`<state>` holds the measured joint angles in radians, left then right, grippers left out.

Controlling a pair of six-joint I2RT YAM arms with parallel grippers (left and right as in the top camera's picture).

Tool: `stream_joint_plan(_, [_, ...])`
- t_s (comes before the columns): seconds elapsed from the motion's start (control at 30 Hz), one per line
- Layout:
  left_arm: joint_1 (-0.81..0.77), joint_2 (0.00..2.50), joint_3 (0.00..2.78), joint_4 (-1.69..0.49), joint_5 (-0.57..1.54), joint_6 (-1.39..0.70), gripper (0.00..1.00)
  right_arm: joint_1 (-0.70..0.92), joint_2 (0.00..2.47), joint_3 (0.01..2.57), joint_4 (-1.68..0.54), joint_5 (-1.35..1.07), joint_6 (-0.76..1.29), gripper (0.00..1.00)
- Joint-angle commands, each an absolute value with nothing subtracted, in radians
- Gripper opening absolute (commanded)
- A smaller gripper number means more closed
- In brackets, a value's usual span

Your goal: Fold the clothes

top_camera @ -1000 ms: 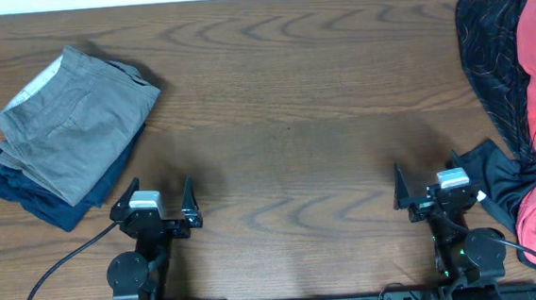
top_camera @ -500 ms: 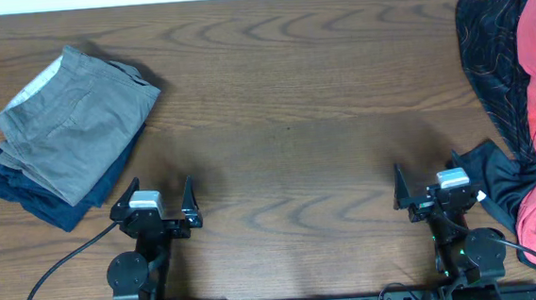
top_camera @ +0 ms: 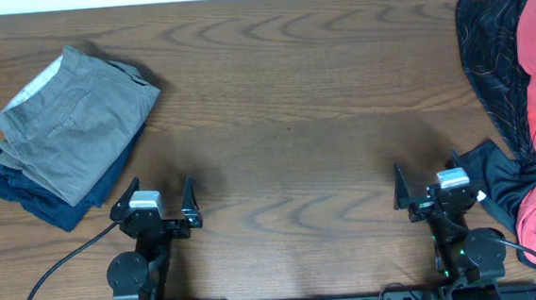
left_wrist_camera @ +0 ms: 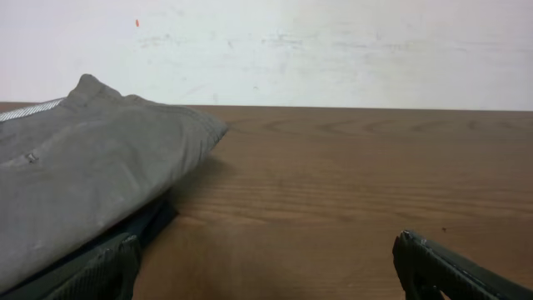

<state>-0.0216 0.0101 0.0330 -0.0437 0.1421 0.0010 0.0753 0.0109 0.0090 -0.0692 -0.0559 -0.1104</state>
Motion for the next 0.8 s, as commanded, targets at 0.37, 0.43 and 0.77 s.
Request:
stream_joint_plan(0.37, [-0.017, 0.004, 0.004, -0.054, 0.138, 0.01, 0.98, 0.093, 0.005, 0.006, -0.07, -0.06, -0.105, 0.99])
stream_joint_plan(0.43, [-0.017, 0.004, 0.004, -0.055, 0.138, 0.01, 0.98, 0.093, 0.005, 0.006, -0.07, -0.064, -0.078, 0.99])
stream_joint_plan(0.77, [-0.017, 0.017, 0.05, -0.128, 0.147, -0.112, 0.98, 0.093, 0.027, 0.035, -0.129, -0.057, 0.055, 0.99])
